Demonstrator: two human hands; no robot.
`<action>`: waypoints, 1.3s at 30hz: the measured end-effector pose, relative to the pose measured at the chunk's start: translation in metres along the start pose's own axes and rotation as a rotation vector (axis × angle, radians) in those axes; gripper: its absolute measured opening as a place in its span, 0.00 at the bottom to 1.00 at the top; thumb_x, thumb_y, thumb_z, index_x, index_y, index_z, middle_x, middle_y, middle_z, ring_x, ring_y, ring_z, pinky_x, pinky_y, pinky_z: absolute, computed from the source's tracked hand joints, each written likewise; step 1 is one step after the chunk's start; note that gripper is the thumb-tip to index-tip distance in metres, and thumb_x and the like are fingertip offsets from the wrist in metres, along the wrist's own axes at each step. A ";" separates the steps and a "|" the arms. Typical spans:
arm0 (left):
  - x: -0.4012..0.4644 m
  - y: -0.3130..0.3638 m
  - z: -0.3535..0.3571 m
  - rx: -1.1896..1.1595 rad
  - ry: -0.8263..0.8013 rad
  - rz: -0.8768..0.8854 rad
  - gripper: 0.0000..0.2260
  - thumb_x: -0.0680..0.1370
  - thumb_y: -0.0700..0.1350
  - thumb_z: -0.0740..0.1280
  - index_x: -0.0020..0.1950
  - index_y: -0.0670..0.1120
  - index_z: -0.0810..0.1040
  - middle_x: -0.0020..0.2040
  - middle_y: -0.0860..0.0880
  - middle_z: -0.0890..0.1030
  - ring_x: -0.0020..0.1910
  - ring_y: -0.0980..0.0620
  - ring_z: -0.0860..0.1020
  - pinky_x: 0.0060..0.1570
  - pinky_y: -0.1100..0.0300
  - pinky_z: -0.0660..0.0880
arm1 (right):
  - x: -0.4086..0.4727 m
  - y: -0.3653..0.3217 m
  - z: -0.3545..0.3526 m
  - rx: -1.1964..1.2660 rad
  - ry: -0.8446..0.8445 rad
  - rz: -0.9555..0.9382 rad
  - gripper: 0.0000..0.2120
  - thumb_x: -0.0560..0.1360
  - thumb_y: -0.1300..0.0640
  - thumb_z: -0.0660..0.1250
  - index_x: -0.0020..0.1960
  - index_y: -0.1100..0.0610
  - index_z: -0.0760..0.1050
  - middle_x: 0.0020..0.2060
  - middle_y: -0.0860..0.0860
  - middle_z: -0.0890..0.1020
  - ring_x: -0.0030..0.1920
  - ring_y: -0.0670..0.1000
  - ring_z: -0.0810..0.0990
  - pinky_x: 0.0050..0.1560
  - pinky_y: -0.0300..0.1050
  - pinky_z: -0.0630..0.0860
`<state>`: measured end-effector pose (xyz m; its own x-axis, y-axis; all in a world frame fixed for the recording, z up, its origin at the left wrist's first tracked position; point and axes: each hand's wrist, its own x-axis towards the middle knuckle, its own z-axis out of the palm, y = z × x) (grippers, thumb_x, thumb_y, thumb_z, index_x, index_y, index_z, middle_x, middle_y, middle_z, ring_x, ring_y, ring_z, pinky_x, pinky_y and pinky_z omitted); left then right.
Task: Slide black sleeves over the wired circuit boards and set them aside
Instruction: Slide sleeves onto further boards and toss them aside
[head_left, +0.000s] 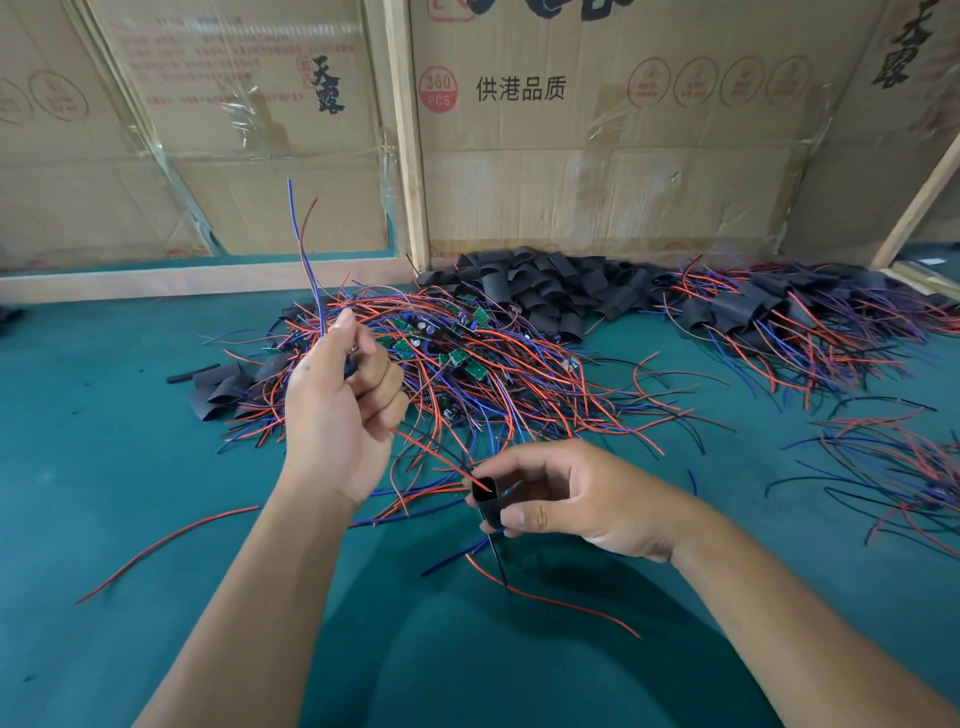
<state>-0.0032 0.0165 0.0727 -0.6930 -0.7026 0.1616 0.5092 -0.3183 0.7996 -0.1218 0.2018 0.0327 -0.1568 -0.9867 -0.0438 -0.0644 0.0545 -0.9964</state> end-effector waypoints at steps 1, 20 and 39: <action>0.000 0.000 0.000 -0.002 0.003 0.002 0.17 0.85 0.49 0.56 0.37 0.48 0.68 0.28 0.53 0.55 0.24 0.56 0.53 0.19 0.64 0.54 | 0.000 0.000 0.000 -0.005 0.001 0.001 0.16 0.75 0.63 0.71 0.62 0.53 0.78 0.59 0.61 0.82 0.55 0.55 0.82 0.56 0.44 0.78; -0.007 -0.004 0.010 0.055 -0.032 0.047 0.16 0.85 0.48 0.57 0.37 0.48 0.68 0.28 0.53 0.56 0.24 0.55 0.54 0.22 0.62 0.53 | 0.004 0.003 -0.002 -0.055 0.091 -0.004 0.12 0.76 0.66 0.70 0.60 0.60 0.78 0.48 0.52 0.82 0.47 0.50 0.79 0.51 0.44 0.78; -0.017 -0.026 0.024 -0.179 -0.259 -0.081 0.05 0.76 0.45 0.58 0.43 0.46 0.71 0.33 0.51 0.63 0.29 0.53 0.61 0.29 0.61 0.64 | 0.009 0.004 0.004 -0.134 0.295 -0.171 0.09 0.73 0.56 0.74 0.53 0.50 0.82 0.48 0.53 0.86 0.47 0.48 0.82 0.55 0.52 0.78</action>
<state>-0.0170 0.0519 0.0627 -0.8301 -0.4922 0.2621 0.5129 -0.4894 0.7053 -0.1194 0.1923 0.0283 -0.4091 -0.8975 0.1646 -0.2401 -0.0682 -0.9683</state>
